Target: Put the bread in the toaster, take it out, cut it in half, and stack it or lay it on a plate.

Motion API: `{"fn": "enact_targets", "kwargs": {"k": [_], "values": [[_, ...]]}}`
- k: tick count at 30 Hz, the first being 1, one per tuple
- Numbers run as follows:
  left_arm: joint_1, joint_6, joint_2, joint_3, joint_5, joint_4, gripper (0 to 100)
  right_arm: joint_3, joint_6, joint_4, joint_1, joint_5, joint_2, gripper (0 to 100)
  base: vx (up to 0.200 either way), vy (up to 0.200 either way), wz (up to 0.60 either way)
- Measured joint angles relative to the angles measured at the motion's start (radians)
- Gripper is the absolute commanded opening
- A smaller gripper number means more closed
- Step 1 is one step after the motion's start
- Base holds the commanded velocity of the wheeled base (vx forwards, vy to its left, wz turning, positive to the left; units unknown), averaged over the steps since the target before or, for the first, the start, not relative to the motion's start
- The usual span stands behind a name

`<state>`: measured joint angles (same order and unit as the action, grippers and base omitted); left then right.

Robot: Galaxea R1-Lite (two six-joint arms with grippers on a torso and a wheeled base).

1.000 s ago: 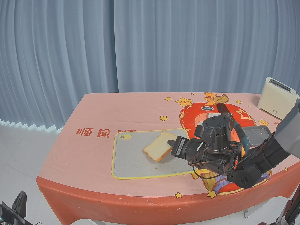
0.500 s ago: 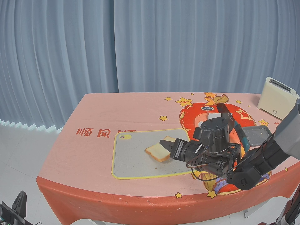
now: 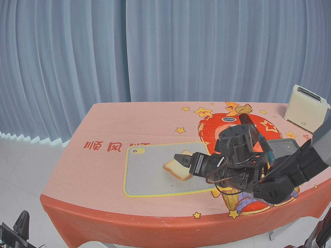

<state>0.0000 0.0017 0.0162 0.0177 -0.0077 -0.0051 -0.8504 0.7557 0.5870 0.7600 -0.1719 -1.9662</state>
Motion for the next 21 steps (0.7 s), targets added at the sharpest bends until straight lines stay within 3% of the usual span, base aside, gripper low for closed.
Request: {"fn": "enact_targets", "kwargs": {"k": [13, 21], "values": [[0.000, 0.000, 0.000, 0.000, 0.000, 0.000, 0, -0.005, 0.007, -0.190, 0.024, -0.002, 0.106, 100, 0.000, 0.000, 0.00], [0.000, 0.000, 0.000, 0.000, 0.000, 0.000, 0, 0.035, -0.003, -0.194, 0.026, -0.008, 0.169, 100, 0.000, 0.000, 0.00]]}}
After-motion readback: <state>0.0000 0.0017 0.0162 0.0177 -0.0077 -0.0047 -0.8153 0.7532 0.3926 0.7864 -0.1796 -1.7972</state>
